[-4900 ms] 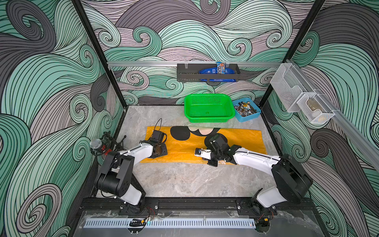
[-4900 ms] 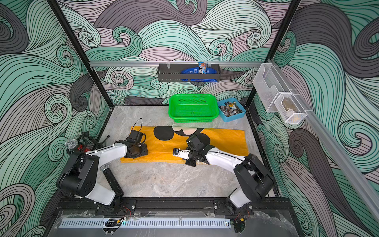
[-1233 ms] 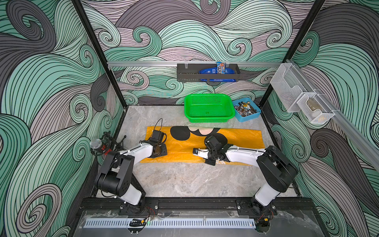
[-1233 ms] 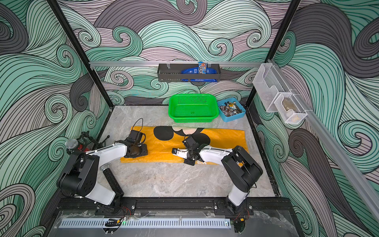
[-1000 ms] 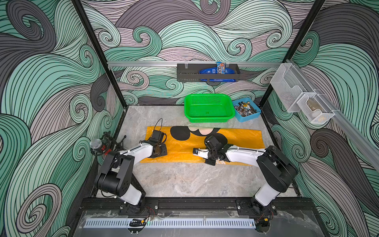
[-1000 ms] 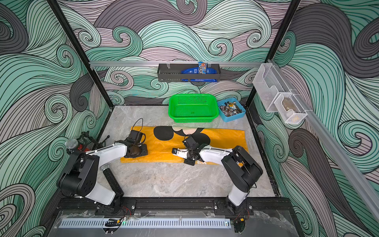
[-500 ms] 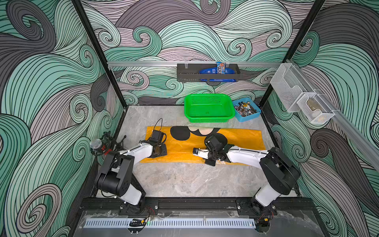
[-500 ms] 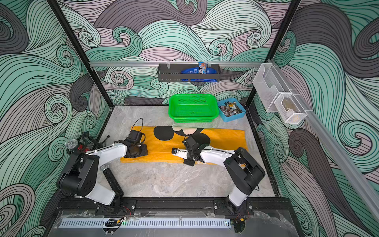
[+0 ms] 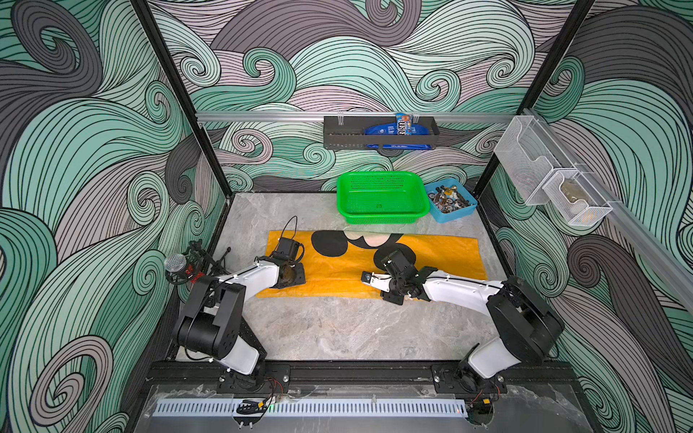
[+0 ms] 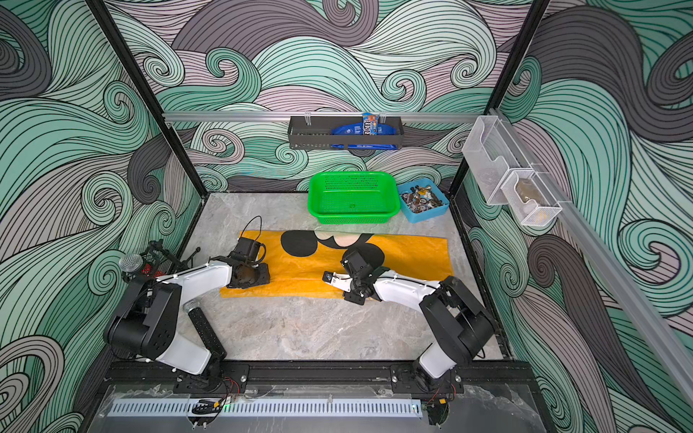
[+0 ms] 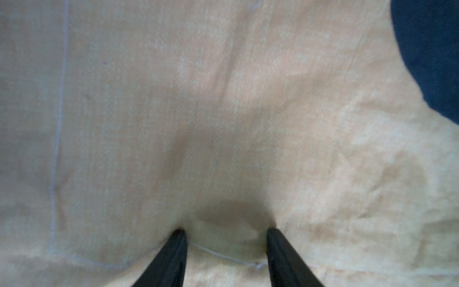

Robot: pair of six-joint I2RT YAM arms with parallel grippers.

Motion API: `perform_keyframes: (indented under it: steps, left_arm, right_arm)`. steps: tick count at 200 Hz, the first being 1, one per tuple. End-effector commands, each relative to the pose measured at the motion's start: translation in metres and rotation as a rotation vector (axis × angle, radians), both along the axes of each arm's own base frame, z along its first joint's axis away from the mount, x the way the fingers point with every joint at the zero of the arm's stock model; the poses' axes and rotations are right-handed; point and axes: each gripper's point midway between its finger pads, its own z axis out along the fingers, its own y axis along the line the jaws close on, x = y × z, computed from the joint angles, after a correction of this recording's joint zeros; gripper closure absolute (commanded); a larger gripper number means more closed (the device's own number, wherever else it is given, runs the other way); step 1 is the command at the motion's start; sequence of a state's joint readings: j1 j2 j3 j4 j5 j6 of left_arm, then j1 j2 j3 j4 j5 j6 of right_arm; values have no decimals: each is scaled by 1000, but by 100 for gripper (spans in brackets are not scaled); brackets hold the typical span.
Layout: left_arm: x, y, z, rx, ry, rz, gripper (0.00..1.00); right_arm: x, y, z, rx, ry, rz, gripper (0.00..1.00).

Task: Roll up the pillowcase
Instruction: Fold the pillowcase at the center of the board.

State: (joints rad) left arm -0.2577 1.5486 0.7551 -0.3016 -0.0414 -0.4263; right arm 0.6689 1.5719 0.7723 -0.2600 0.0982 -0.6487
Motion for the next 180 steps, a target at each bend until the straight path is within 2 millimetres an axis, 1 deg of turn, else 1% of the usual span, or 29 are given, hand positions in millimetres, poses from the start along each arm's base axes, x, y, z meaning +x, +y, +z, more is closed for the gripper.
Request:
perform_keyframes:
  steps: [1, 20, 33, 72, 104, 124, 150, 167, 180]
  left_arm:
    - [-16, 4, -20, 10, 81, -10, 45]
    - [-17, 4, -21, 9, 84, -11, 45]
    - [-17, 4, -20, 8, 83, -13, 45]
    - [-19, 6, -21, 16, 85, -16, 45]
    - [-20, 6, -21, 14, 87, -15, 45]
    - [-20, 6, -21, 14, 87, -16, 45]
    - [-21, 5, -22, 11, 88, -16, 45]
    - [-21, 5, -22, 8, 89, -15, 45]
    - [-20, 4, -22, 6, 88, -17, 45]
  right_arm:
    - [1, -6, 0, -18, -3, 0, 60]
    - [5, 0, 0, -2, 5, 4, 60]
    - [6, 2, -3, -4, 16, 3, 61]
    - [8, 3, -10, -16, 34, -3, 64]
    - [11, 7, -8, -4, 35, -5, 76]
    - [10, 9, -5, 14, 36, -10, 87]
    - [12, 8, 0, 24, 24, -20, 97]
    - [13, 9, 2, 37, 27, -21, 100]
    - [13, 12, 4, 49, 28, -20, 100]
